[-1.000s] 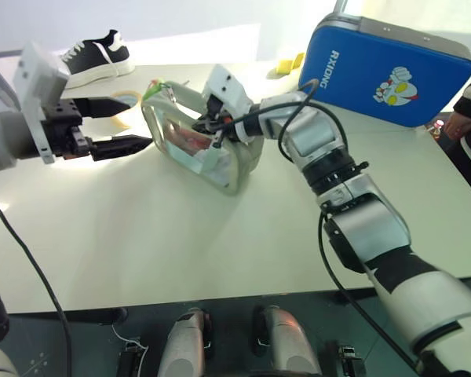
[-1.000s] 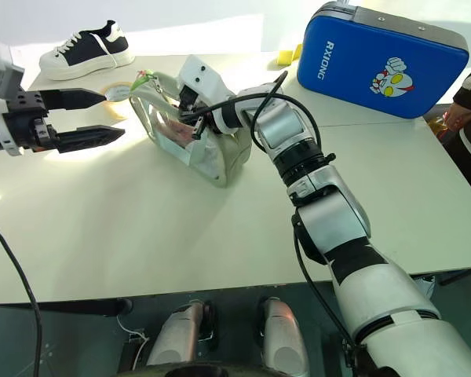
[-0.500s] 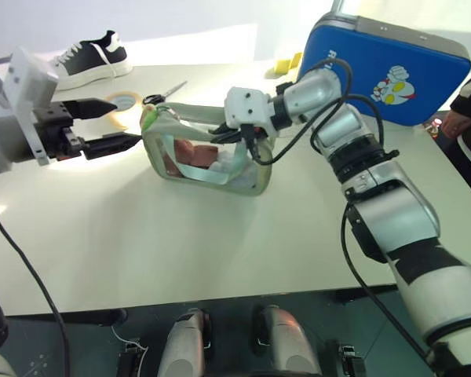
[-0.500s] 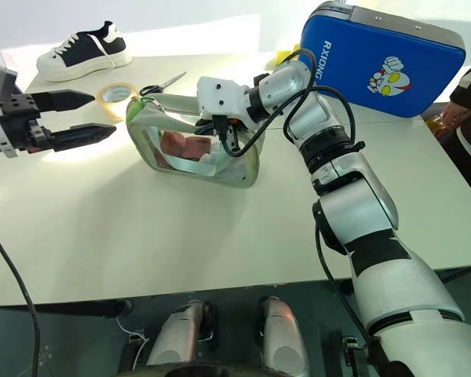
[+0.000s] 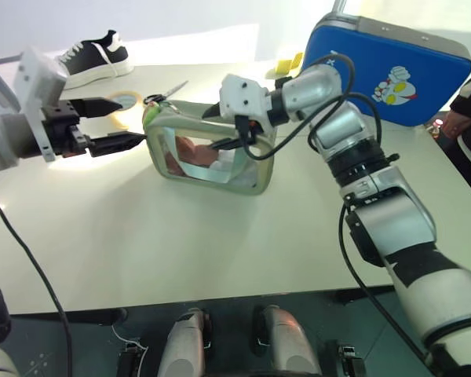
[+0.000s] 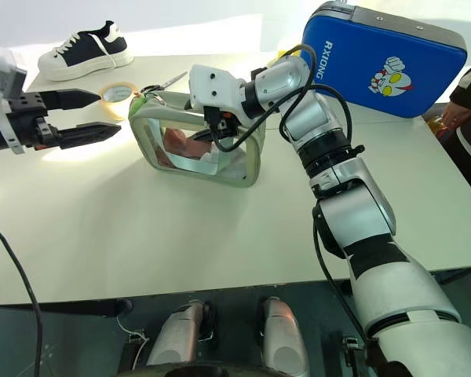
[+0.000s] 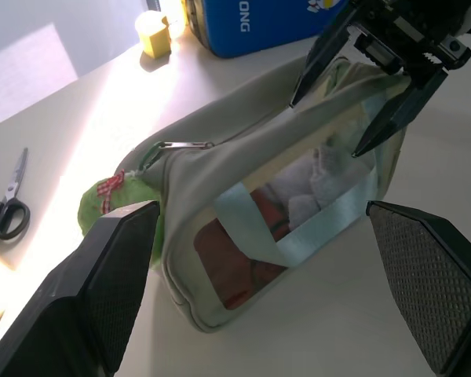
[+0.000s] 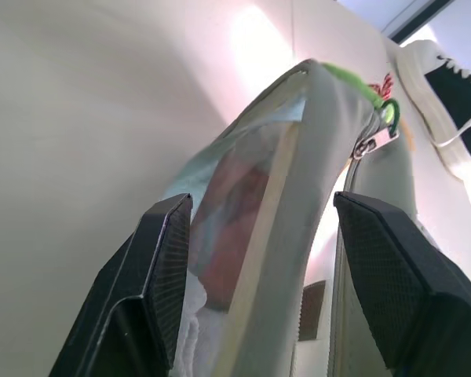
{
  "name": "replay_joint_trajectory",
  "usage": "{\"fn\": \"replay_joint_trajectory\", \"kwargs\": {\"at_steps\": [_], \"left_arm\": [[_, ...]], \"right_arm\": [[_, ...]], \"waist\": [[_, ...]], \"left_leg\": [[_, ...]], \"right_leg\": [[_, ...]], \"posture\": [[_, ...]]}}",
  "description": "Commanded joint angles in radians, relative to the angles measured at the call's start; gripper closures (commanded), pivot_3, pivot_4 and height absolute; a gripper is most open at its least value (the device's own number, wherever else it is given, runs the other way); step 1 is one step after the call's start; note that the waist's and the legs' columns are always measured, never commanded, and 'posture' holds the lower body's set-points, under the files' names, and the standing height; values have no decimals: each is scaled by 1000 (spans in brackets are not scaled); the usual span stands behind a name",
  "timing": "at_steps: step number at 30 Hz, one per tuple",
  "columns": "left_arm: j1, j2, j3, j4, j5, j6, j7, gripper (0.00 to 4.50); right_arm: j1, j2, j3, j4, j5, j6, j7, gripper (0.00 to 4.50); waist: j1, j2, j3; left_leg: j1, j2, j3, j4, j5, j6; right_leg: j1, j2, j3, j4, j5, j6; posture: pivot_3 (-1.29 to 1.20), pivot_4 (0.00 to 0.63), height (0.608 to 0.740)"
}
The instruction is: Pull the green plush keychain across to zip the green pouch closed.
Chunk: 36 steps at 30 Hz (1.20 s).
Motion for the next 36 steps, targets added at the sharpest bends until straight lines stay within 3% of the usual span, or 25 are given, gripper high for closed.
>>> {"fn": "replay_joint_trajectory", "kwargs": {"at_steps": [1, 2, 5, 9, 13, 19, 22, 26, 34, 36], "left_arm": [[-29, 11, 10, -15, 9, -19, -1, 0], [-29, 13, 13, -23, 4, -13, -1, 0], [-18, 15, 19, -38, 3, -8, 2, 0], [4, 24, 32, -50, 6, -4, 5, 0], [19, 36, 65, -72, -9, 16, 15, 0], [40, 41, 68, -76, -4, 11, 13, 0], [31, 35, 71, -62, -5, 9, 19, 0], [29, 30, 52, -61, 0, -2, 11, 0], [1, 30, 30, -40, 8, -6, 4, 0], [-5, 29, 26, -41, 9, -4, 3, 0]], "right_arm": [[9, 44, 13, -87, -8, 84, -36, 1502], [10, 53, 19, -84, -16, 90, -44, 1502], [5, 63, 37, -23, -53, 63, -83, 2300], [-7, 59, 48, 46, -84, 5, -110, 4420], [-61, 63, 8, 58, -57, -18, -113, 4420], [-84, 66, -42, -34, 11, 109, -76, 4420], [-87, 64, -58, -52, 22, 171, -91, 3640], [-63, 62, -38, -40, -5, 200, -122, 1692], [-25, 71, 0, -5, -35, 198, -121, 1692], [-25, 76, 10, 31, -48, 165, -131, 2232]], "waist": [[0, 0, 0], [0, 0, 0], [2, 0, 0], [6, -1, 0], [0, 0, 0], [1, 0, 0], [2, 0, 0], [1, 0, 0], [0, 0, 0], [-1, 0, 0]], "left_leg": [[0, 0, 0, 0, 0, 0], [0, 0, 0, 0, 0, 0], [-1, 0, 0, 0, 0, 0], [0, 0, 0, 1, -1, 1], [-1, 0, 0, 1, -2, 4], [-1, 0, 0, 1, -2, 4], [-1, 0, 0, 1, -3, 5], [-1, 0, 0, 1, -3, 5], [-1, 0, 0, 1, -3, 5], [-1, 0, 0, 1, -3, 5]], "right_leg": [[0, 0, 0, 0, 0, 0], [0, 0, 0, 0, 0, 0], [-1, 0, 0, 0, 0, 0], [1, 0, 0, 0, 0, 0], [0, 0, 0, 0, 0, 0], [0, 0, 0, 0, 0, 0], [0, 0, 0, 0, 0, 0], [0, 0, 0, 0, 0, 0], [0, 0, 0, 0, 0, 0], [0, 0, 0, 0, 0, 0]], "posture": [[0, 150, 740], [0, 150, 740], [0, 150, 740], [0, 150, 740], [0, 150, 740], [0, 150, 740], [0, 150, 740], [0, 150, 740], [0, 150, 740], [0, 150, 740]]}}
